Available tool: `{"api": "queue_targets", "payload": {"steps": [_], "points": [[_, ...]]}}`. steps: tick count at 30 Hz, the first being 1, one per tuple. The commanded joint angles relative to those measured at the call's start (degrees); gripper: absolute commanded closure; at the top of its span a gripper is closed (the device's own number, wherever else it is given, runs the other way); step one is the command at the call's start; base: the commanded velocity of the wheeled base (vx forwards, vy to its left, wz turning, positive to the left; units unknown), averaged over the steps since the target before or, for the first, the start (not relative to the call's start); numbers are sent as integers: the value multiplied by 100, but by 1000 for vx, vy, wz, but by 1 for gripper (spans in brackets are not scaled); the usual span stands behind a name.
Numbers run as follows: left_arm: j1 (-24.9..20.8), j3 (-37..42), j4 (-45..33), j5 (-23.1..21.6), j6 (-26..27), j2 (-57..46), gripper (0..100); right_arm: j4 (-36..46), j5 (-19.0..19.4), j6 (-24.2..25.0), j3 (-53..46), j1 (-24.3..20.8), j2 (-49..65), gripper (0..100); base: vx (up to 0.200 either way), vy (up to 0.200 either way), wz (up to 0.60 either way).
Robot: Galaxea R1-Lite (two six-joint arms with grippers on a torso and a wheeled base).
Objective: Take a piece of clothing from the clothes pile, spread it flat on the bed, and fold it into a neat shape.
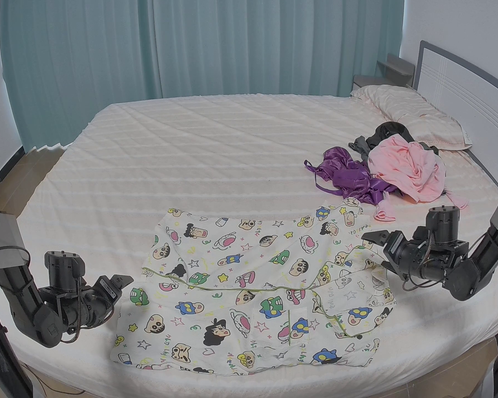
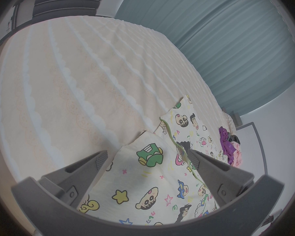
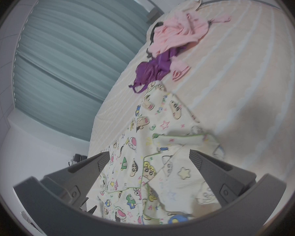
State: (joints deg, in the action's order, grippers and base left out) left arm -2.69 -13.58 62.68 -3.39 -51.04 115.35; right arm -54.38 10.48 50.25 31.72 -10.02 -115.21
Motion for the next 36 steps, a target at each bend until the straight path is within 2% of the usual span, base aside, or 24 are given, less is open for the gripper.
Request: {"api": "queue_targets", "payload": {"steps": [1,5,8,12,15,20,25,30,36], "points": [[-29,75,7,-21,-37,-3,0,437,33,38,686,-404,-265,0,0,0,0],[-56,75,-2,-21,-46,-3,0,912,15,38,1099,-474,-625,0,0,0,0],[-56,75,-2,-21,-46,14,0,973,6,38,1433,-395,-942,0,0,0,0],[-56,75,-2,-21,-46,14,0,1114,-11,29,2084,-79,-1434,0,0,0,0],[-56,66,-2,-21,-46,23,0,1597,-20,29,2550,193,-1715,0,0,0,0],[-56,75,7,-21,-46,14,0,1861,-64,29,2980,615,-2031,0,0,0,0],[-56,75,7,-21,-46,14,0,1826,-55,29,3077,826,-2119,0,0,0,0],[-56,75,7,-21,-46,14,0,1817,-55,38,3024,835,-2111,0,0,0,0],[-65,84,7,-21,-46,5,0,1843,-90,-50,2550,809,-1495,0,0,0,0]]}}
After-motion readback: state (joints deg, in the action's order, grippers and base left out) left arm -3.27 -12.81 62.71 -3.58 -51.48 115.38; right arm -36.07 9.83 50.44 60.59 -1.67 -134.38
